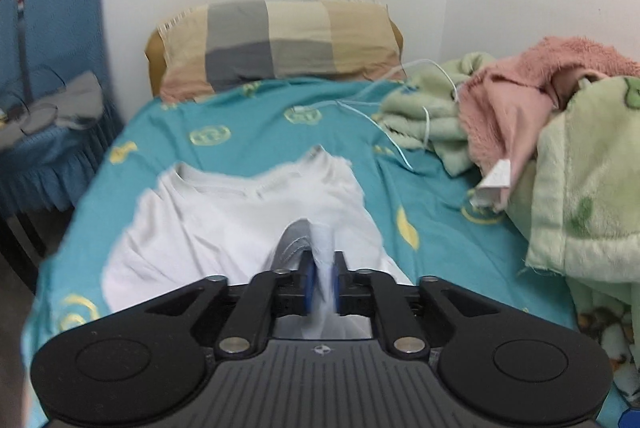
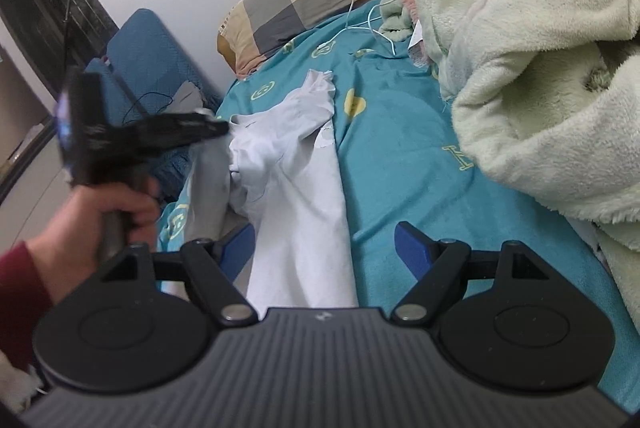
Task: Fold clothes
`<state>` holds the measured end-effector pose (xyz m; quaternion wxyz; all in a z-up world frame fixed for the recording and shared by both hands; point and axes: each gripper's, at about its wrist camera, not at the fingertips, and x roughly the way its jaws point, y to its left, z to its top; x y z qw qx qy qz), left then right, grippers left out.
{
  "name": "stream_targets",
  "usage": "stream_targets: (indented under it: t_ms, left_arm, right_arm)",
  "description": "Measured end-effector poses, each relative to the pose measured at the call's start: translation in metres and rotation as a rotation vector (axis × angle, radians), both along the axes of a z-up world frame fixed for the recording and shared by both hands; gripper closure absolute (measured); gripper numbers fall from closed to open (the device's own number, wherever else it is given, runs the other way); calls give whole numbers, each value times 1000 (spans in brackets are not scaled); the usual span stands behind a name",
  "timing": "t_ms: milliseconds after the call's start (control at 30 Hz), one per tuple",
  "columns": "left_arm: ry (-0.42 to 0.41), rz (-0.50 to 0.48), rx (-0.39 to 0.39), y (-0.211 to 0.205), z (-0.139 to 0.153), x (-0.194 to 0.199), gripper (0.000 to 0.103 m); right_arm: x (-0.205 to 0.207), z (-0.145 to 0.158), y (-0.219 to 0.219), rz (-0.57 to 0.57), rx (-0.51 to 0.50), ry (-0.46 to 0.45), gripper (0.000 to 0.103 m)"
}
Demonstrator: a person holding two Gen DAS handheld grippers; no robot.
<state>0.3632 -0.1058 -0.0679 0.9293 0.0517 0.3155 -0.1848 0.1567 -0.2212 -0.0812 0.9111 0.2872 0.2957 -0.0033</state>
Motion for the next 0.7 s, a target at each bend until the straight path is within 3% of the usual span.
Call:
stream_targets:
  t_ms: [67, 167, 300, 467, 700]
  left_arm:
    - [20, -4, -10, -4, -12, -2, 67]
    - [48, 22, -30, 6, -15, -18, 60]
    - [41, 90, -54, 40, 2, -93, 49]
    - [86, 145, -61, 74, 24, -192, 48]
    - [-6, 147, -159, 111, 51, -269, 43]
  right_arm:
    - [1, -1, -1, 2, 2, -4, 24]
    - [2, -2, -2, 3, -3, -9, 24]
    - [0, 0, -2, 11, -16, -49, 24]
    - [-3, 0, 5, 40, -41, -66, 24]
    - [-24, 18, 36, 170, -128, -161, 24]
